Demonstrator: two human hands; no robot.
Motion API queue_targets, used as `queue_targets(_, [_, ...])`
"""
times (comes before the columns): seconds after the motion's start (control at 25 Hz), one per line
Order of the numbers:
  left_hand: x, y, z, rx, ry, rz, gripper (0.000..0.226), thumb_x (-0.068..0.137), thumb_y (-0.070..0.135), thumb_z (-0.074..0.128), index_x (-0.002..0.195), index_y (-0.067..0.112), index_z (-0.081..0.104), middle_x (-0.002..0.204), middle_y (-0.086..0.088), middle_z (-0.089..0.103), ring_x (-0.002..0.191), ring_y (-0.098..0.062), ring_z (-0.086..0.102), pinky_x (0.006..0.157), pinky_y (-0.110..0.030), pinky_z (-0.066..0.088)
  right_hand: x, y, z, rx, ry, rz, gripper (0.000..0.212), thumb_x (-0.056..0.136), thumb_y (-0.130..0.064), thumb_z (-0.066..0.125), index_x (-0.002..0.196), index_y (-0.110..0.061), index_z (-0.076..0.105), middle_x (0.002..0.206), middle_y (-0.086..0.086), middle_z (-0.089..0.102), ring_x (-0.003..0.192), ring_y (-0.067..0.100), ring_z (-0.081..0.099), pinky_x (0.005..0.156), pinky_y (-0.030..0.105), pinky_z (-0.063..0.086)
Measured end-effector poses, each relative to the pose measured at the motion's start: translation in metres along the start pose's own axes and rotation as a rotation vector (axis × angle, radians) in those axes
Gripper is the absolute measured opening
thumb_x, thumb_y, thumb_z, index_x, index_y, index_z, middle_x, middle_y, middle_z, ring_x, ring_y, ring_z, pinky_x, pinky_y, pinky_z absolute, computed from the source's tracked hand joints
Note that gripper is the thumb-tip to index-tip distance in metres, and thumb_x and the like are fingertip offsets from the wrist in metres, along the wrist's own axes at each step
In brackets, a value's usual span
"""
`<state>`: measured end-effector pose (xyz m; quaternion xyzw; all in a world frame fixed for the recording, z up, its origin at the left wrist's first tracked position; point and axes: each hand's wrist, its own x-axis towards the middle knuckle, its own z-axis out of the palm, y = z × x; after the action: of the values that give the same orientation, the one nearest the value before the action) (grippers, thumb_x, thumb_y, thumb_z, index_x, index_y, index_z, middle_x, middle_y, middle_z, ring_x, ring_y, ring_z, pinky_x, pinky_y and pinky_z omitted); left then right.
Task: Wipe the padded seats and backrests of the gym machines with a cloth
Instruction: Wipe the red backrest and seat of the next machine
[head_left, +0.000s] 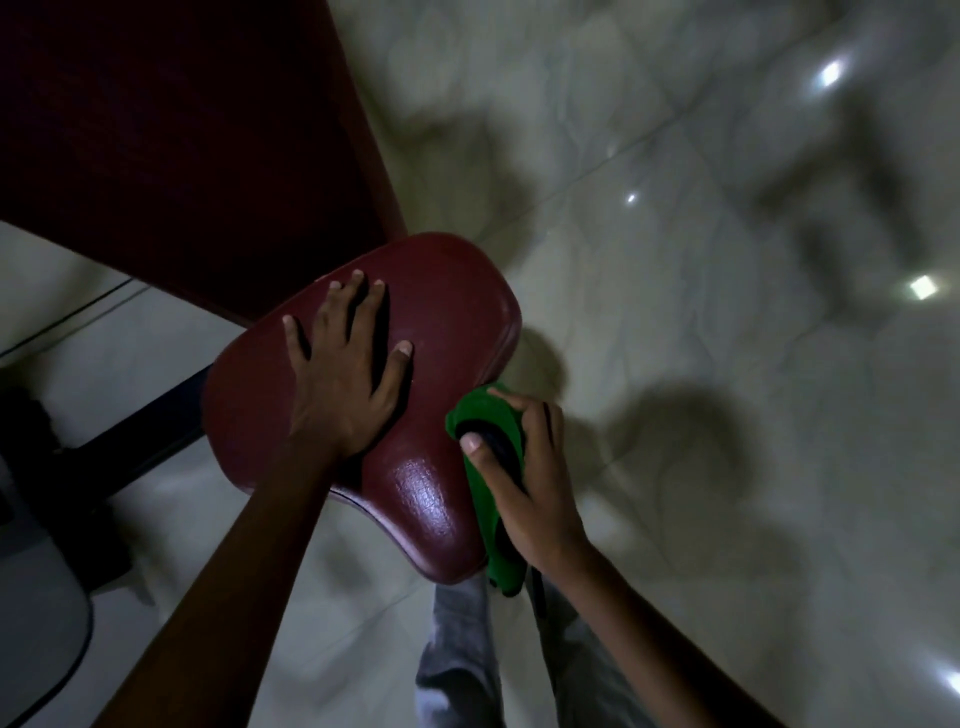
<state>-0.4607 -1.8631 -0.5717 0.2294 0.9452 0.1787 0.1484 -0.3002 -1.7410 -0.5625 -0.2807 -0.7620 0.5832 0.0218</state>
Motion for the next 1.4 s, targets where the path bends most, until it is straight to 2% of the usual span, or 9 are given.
queue_targets(0.16, [-0.001,-0.002,0.001,0.006,0.024,-0.006,0.07,0.089,0.056,0.024,0.148,0.019,0.029,0.158,-0.001,0.019,0.146,-0.018,0.011,0.113,-0.057,-0.003,0.059,-0.005,0.013,0.042,0.246,0.078,0.045,0.087,-0.039,0.058,0.118,-0.008,0.049,0.111,-0.003,0.041,0.094,-0.013,0.043,0.082,-0.001,0.031])
queue_targets(0.36, [0.006,0.002,0.002,-0.017,0.075,-0.039,0.067,0.084,0.055,0.033,0.141,0.019,0.039,0.15,-0.002,0.031,0.14,-0.019,0.023,0.111,-0.06,0.005,0.089,-0.002,0.012,0.06,0.417,0.103,0.053,0.084,-0.041,0.059,0.121,-0.005,0.048,0.118,0.008,0.045,0.098,-0.003,0.04,0.084,0.0,0.033])
queue_targets(0.48, [0.014,0.007,0.004,-0.019,0.117,-0.09,0.064,0.081,0.056,0.038,0.134,0.019,0.044,0.143,-0.002,0.037,0.133,-0.019,0.029,0.109,-0.062,0.008,0.074,-0.003,0.013,0.057,0.342,0.126,0.047,0.083,-0.037,0.06,0.119,-0.01,0.049,0.115,0.002,0.044,0.099,-0.012,0.042,0.084,0.003,0.035])
queue_targets(0.6, [0.014,0.006,0.005,-0.025,0.112,-0.069,0.065,0.083,0.056,0.038,0.138,0.02,0.042,0.145,-0.002,0.035,0.136,-0.019,0.028,0.11,-0.062,0.006,0.116,-0.004,-0.001,0.011,0.268,0.156,0.04,0.085,-0.041,0.062,0.111,-0.011,0.054,0.109,0.006,0.054,0.098,0.013,0.055,0.087,0.026,0.046])
queue_targets(0.8, [0.016,0.005,0.005,-0.044,0.129,-0.068,0.066,0.083,0.057,0.038,0.137,0.02,0.044,0.145,-0.001,0.037,0.136,-0.018,0.029,0.11,-0.061,0.006,0.2,-0.02,-0.028,0.121,-0.171,0.368,0.028,0.085,-0.041,0.067,0.101,-0.017,0.066,0.097,0.004,0.071,0.091,0.02,0.067,0.089,0.044,0.053])
queue_targets(1.0, [0.015,0.005,0.003,-0.052,0.137,-0.07,0.066,0.082,0.057,0.04,0.136,0.02,0.047,0.144,-0.001,0.039,0.136,-0.02,0.032,0.11,-0.06,0.008,0.168,-0.011,-0.036,-0.039,-0.111,0.242,0.025,0.087,-0.04,0.064,0.096,-0.016,0.066,0.092,0.004,0.07,0.088,0.019,0.066,0.085,0.043,0.053])
queue_targets(1.12, [0.018,0.004,0.003,-0.046,0.136,-0.079,0.066,0.08,0.057,0.042,0.134,0.019,0.049,0.142,-0.002,0.042,0.133,-0.023,0.035,0.109,-0.062,0.011,0.21,-0.036,-0.025,-0.193,-0.244,0.227,0.042,0.086,-0.044,0.063,0.11,-0.011,0.056,0.103,0.0,0.064,0.096,0.018,0.061,0.085,0.035,0.05])
queue_targets(1.24, [0.019,0.005,0.003,-0.048,0.137,-0.074,0.065,0.081,0.057,0.043,0.134,0.019,0.049,0.141,-0.002,0.043,0.133,-0.022,0.035,0.11,-0.062,0.012,0.258,-0.075,0.02,-0.573,-0.48,0.045,0.058,0.085,-0.046,0.064,0.122,-0.009,0.039,0.114,0.005,0.053,0.104,0.022,0.053,0.077,0.027,0.037])
queue_targets(1.4, [0.017,0.001,0.006,-0.068,0.144,-0.077,0.064,0.082,0.056,0.044,0.135,0.019,0.047,0.142,-0.003,0.041,0.134,-0.021,0.034,0.111,-0.062,0.009,0.265,-0.093,0.057,-0.873,-0.632,-0.214,0.053,0.08,-0.053,0.066,0.111,-0.012,0.053,0.104,0.008,0.058,0.102,0.027,0.057,0.074,0.03,0.04])
